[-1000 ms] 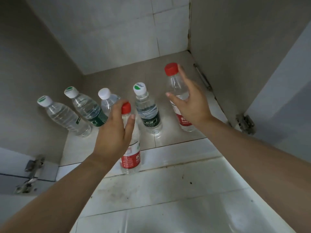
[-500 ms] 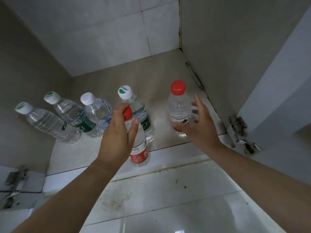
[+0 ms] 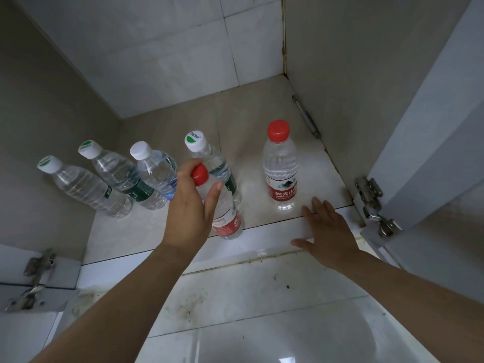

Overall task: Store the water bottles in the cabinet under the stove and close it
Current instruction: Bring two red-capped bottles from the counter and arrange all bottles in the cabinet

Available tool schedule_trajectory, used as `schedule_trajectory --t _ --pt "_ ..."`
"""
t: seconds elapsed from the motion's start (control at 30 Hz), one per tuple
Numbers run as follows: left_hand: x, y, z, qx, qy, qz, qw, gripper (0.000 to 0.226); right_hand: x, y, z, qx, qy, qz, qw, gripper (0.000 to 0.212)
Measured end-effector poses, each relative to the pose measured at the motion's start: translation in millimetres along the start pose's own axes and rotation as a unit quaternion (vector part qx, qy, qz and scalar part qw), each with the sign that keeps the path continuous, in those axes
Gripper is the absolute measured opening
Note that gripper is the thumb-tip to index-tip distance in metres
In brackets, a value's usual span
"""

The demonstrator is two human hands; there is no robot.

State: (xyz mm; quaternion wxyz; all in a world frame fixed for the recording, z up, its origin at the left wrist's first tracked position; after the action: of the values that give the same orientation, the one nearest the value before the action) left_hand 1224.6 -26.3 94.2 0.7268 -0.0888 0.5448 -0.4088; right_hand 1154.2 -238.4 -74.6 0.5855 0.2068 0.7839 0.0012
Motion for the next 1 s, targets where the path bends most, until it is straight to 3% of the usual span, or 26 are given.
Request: schedule_trajectory --t 0.1,0.23,0.47,0.73,1.0 --pt "3 3 -4 -0.016 0.035 -0.01 0.999 0.058 -1 0 -2 -0.004 -0.012 0.009 1.0 0.087" --pt "-4 3 -7 0.023 0.088 0.008 0.996 0.058 -2 2 -3 -0.003 -0.011 0.01 1.0 0.085" --pt "-29 6 -8 0.076 0.117 0.078 0.987 0.071 -20 20 -16 -0.023 0.01 0.045 0.999 0.074" --pt "-84 54 -20 0.088 0.192 0.185 0.96 0.07 -124 111 -53 -0.178 -0.085 0.148 0.969 0.068" --pt "-176 110 26 0.034 0.167 0.259 0.951 0.053 -216 242 -52 -0.253 -0.175 0.09 0.947 0.067"
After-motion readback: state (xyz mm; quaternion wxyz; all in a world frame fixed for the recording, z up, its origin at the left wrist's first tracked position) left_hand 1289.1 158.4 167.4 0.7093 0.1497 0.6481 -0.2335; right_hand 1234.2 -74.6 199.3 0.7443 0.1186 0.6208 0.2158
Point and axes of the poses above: each hand's wrist, its own z-axis towards the middle knuckle, its own x-axis out of the palm, y = z × x, the point moved 6 cm from there along z, towards the middle knuckle, and after that the axes turned 6 degrees about x, right-handed, at the moved point
